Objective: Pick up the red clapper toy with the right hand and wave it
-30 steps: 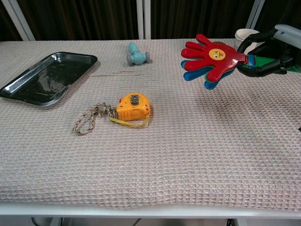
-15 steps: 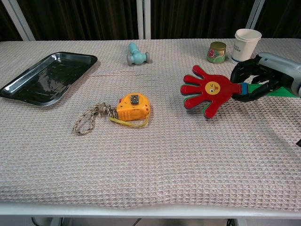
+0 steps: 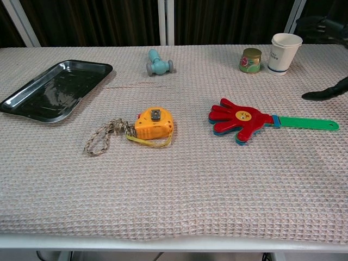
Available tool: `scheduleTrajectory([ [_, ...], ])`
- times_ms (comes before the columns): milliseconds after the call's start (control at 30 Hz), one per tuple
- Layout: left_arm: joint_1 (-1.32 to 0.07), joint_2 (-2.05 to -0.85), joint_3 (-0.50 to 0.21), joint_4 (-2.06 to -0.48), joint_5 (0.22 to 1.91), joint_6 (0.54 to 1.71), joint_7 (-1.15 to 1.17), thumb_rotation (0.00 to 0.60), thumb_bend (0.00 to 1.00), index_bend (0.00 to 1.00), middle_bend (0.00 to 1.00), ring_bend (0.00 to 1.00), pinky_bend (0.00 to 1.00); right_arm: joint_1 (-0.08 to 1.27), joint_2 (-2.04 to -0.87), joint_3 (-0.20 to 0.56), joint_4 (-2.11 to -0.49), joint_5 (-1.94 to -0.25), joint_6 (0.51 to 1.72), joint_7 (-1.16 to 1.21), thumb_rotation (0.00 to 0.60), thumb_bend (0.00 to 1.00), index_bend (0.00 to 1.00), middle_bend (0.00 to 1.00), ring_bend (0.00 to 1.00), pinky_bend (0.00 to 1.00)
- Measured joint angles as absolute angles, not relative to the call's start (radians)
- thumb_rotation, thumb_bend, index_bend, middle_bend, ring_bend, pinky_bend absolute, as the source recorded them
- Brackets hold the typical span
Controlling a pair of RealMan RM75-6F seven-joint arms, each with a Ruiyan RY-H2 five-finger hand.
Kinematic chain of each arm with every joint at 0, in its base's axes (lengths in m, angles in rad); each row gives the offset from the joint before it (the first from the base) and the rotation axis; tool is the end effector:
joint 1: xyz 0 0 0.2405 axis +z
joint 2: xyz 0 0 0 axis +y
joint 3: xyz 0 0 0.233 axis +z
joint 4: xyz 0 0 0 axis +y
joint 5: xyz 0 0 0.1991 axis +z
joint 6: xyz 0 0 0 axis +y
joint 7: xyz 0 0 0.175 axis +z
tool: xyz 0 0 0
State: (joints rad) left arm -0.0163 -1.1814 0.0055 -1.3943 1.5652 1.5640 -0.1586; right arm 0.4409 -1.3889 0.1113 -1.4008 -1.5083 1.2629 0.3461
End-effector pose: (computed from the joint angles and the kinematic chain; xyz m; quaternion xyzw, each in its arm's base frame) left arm -0.3213 0.1792 0.1595 -0.5942 -0.3883 -0.3887 0.5873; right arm -0.2091 -0.3119 0.0692 0.6123 -0.4520 0.5214 0.3859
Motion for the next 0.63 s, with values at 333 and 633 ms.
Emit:
scheduleTrajectory([
  [333, -0.010, -1.173, 0.007, -1.413, 1.564, 1.569, -0.139, 0.600, 0.11, 0.09, 0.04, 0.00, 0.00, 0.165, -1.263, 0.012, -1.492, -1.520, 1.541, -0.089, 0.600, 0.05, 0.00, 0.00, 0.00, 0.00],
  [633, -0.018, -1.172, 0.003, -1.405, 1.573, 1.569, -0.151, 0.600, 0.11, 0.09, 0.04, 0.00, 0.00, 0.052, -1.270, 0.021, -1.435, -1.455, 1.638, -0.076, 0.600, 0.06, 0.00, 0.00, 0.00, 0.00],
])
